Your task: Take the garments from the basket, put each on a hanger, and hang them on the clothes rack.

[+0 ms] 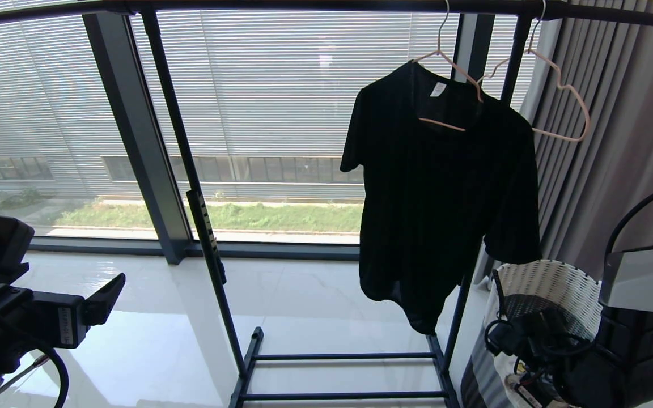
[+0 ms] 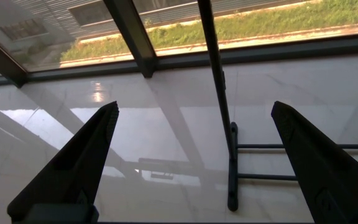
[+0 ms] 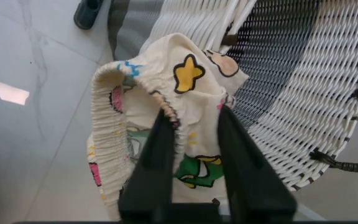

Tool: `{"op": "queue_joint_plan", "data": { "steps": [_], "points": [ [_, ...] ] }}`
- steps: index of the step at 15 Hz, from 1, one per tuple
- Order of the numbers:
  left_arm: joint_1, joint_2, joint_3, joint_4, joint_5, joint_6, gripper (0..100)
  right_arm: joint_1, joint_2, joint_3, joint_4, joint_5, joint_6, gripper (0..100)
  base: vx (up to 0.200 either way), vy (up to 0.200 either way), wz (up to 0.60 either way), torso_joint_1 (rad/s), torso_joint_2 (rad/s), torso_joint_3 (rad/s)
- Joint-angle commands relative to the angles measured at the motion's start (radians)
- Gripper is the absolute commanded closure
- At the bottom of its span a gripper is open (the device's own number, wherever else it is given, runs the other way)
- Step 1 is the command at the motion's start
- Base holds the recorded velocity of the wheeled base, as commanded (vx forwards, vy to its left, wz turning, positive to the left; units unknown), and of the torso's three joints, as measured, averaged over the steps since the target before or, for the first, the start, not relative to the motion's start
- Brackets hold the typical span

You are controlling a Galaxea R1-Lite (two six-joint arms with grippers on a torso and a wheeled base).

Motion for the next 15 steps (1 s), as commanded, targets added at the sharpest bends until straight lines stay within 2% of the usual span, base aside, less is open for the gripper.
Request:
{"op": "queue_joint_plan", "data": {
  "steps": [1, 4, 6, 7, 11, 15],
  "points": [
    [0.000, -0.004, 0.000, 0.000, 0.001, 0.000, 0, 0.001, 0.000, -0.001, 0.000, -0.001, 0.000, 100, 0.000, 0.000, 0.00, 0.000, 0.00, 0.000],
    [0.000, -0.004, 0.000, 0.000, 0.001, 0.000, 0, 0.001, -0.007, -0.001, -0.017, -0.040, 0.003, 100, 0.000, 0.000, 0.00, 0.000, 0.00, 0.000],
    [0.000, -0.002, 0.000, 0.000, 0.001, 0.000, 0, 0.001, -0.016, -0.001, -0.080, -0.048, 0.019, 100, 0.000, 0.000, 0.00, 0.000, 0.00, 0.000],
    [0.000, -0.001, -0.001, 0.000, 0.001, 0.000, 0, 0.004, -0.047, 0.001, -0.125, -0.048, 0.065, 100, 0.000, 0.000, 0.00, 0.000, 0.00, 0.000],
    [-0.003, -0.001, -0.006, 0.000, 0.001, 0.000, 0, 0.011, -0.273, -0.002, -0.129, -0.048, 0.123, 100, 0.000, 0.000, 0.00, 0.000, 0.00, 0.000],
    [-0.020, 0.002, -0.006, 0.000, 0.001, -0.002, 0, 0.013, -0.520, -0.001, -0.129, -0.050, 0.123, 100, 0.000, 0.000, 0.00, 0.000, 0.00, 0.000]
  ]
}}
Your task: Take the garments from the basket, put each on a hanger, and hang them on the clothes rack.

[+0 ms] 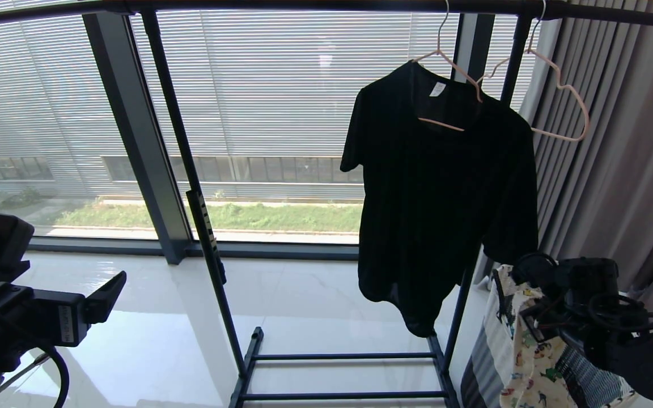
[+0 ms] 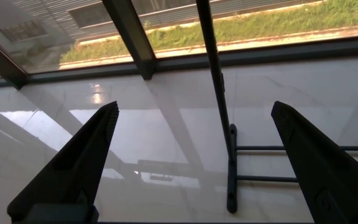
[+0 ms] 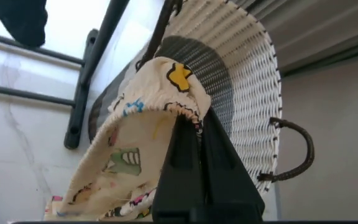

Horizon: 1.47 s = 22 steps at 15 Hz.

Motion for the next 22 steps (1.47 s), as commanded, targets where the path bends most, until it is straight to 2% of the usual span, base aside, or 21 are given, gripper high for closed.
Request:
{"op": "queue_joint_plan", "data": {
  "steps": [1, 6, 10, 12, 14, 16, 19, 21, 22],
  "points": [
    [-0.022, 0.003, 0.000, 0.000, -0.001, -0.001, 0, 0.001, -0.210, -0.001, -0.002, -0.002, 0.001, 100, 0.000, 0.000, 0.00, 0.000, 0.00, 0.000],
    [-0.169, -0.004, -0.006, 0.000, 0.002, 0.002, 0, 0.006, -0.393, -0.031, 0.002, -0.032, -0.007, 100, 0.000, 0.000, 0.00, 0.000, 0.00, 0.000],
    [-0.189, 0.001, -0.003, 0.000, 0.012, 0.018, 0, 0.069, -0.486, -0.090, 0.092, -0.032, -0.007, 100, 0.000, 0.000, 0.00, 0.000, 0.00, 0.000],
    [-0.191, -0.002, -0.003, 0.000, 0.023, 0.041, 0, 0.122, -0.521, -0.170, 0.212, -0.032, -0.007, 100, -0.200, 0.000, 0.00, 0.002, 0.00, -0.002],
    [-0.206, -0.004, -0.002, 0.000, 0.022, 0.038, 0, 0.135, -0.514, -0.205, 0.230, -0.032, -0.007, 100, -0.200, 0.000, 0.00, 0.002, 0.01, 0.000],
    [-0.258, -0.007, -0.002, 0.000, 0.019, 0.028, 0, 0.145, -0.494, -0.248, 0.232, -0.032, -0.007, 100, -0.200, 0.000, 0.00, -0.002, 0.00, 0.002],
    [-0.427, -0.019, -0.020, 0.000, -0.063, -0.076, 0, 0.162, -0.477, -0.281, 0.233, -0.030, -0.007, 100, 0.000, 0.000, 0.00, 0.000, 0.00, 0.000],
    [-0.550, 0.027, -0.089, 0.000, -0.069, -0.194, 0, 0.176, -0.474, -0.290, 0.233, -0.030, -0.001, 100, 0.000, 0.000, 0.00, 0.000, 0.00, 0.000],
    [-0.605, 0.070, -0.153, 0.001, -0.066, -0.282, 0, 0.181, -0.474, -0.293, 0.233, -0.030, 0.001, 100, 0.000, 0.000, 0.00, 0.000, 0.00, 0.000]
  ]
}}
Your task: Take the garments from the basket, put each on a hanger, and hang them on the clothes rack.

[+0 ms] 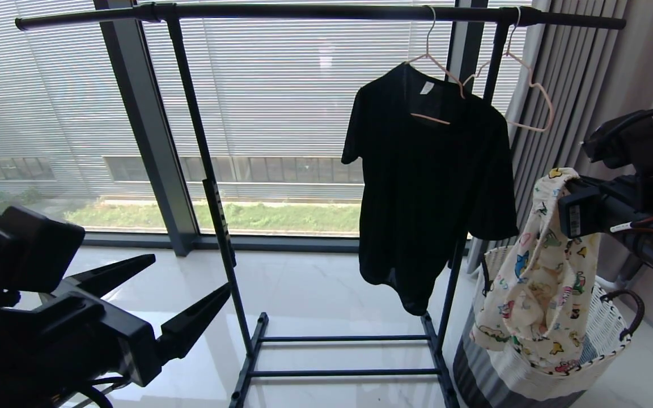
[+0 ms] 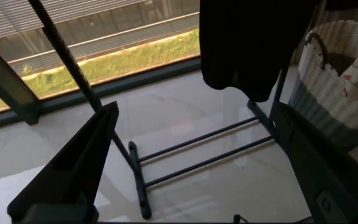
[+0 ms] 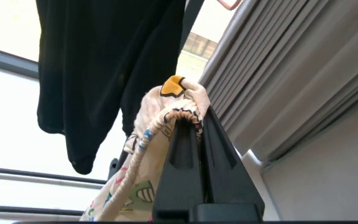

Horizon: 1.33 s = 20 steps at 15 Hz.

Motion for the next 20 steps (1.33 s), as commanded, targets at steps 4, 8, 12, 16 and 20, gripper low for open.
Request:
{"op": "queue_joint_plan", "data": {
  "steps": [4, 8, 12, 16, 20],
  "points": [
    [-0.257, 0.338, -0.327, 0.004, 0.001, -0.538, 0, 0.028, 0.024, -0.045, -0.002, 0.001, 0.048, 100, 0.000, 0.000, 0.00, 0.000, 0.00, 0.000],
    [-0.429, 0.604, -0.434, 0.004, 0.001, -0.805, 0, 0.029, 0.047, -0.091, -0.002, 0.001, 0.079, 100, 0.000, 0.000, 0.00, 0.000, 0.00, 0.000],
    [-0.420, 0.826, -0.609, 0.004, 0.001, -0.955, 0, 0.032, 0.046, -0.094, -0.002, 0.001, 0.109, 100, 0.000, 0.000, 0.00, 0.000, 0.00, 0.000],
    [-0.420, 1.061, -0.807, 0.004, 0.005, -1.008, 0, 0.080, 0.043, -0.095, -0.003, 0.001, 0.131, 100, 0.000, 0.000, 0.00, 0.000, 0.00, 0.000],
    [-0.369, 1.171, -0.870, 0.006, 0.004, -1.009, 0, 0.117, 0.043, -0.095, -0.005, 0.001, 0.134, 100, 0.000, 0.000, 0.00, 0.000, 0.00, 0.000]
  ]
}}
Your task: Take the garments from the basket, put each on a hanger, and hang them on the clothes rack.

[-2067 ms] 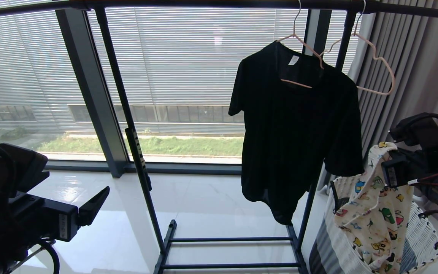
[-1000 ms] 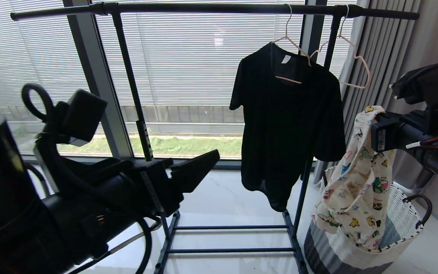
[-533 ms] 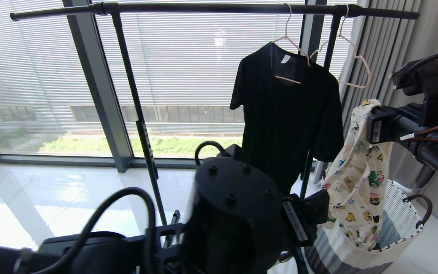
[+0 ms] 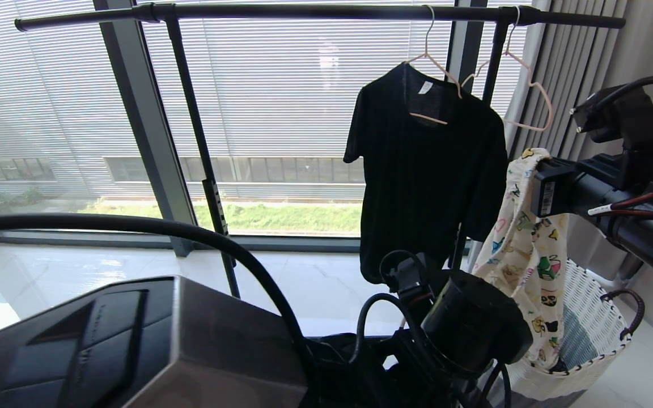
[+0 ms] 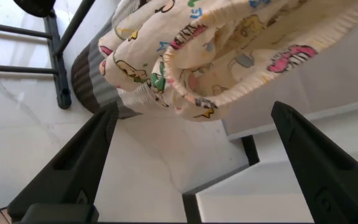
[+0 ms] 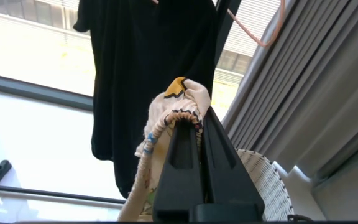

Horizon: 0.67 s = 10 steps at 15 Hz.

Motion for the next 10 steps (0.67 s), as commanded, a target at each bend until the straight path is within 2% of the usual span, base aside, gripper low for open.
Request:
{"op": "queue_joint_plan", "data": {
  "steps": [1, 6, 10],
  "points": [
    [0.027, 0.091, -0.032, -0.001, 0.002, -0.001, 0, 0.009, 0.000, 0.000, -0.001, 0.000, 0.002, 100, 0.000, 0.000, 0.00, 0.000, 0.00, 0.000],
    [0.072, 0.157, -0.105, -0.001, 0.000, -0.003, 0, 0.026, -0.001, 0.002, -0.001, 0.000, 0.006, 100, 0.000, 0.000, 0.00, 0.000, 0.00, 0.000],
    [0.043, 0.094, -0.081, -0.001, 0.006, -0.073, 0, 0.028, 0.009, 0.002, -0.002, -0.001, 0.023, 100, 0.000, 0.000, 0.00, 0.000, 0.00, 0.000]
  ]
}}
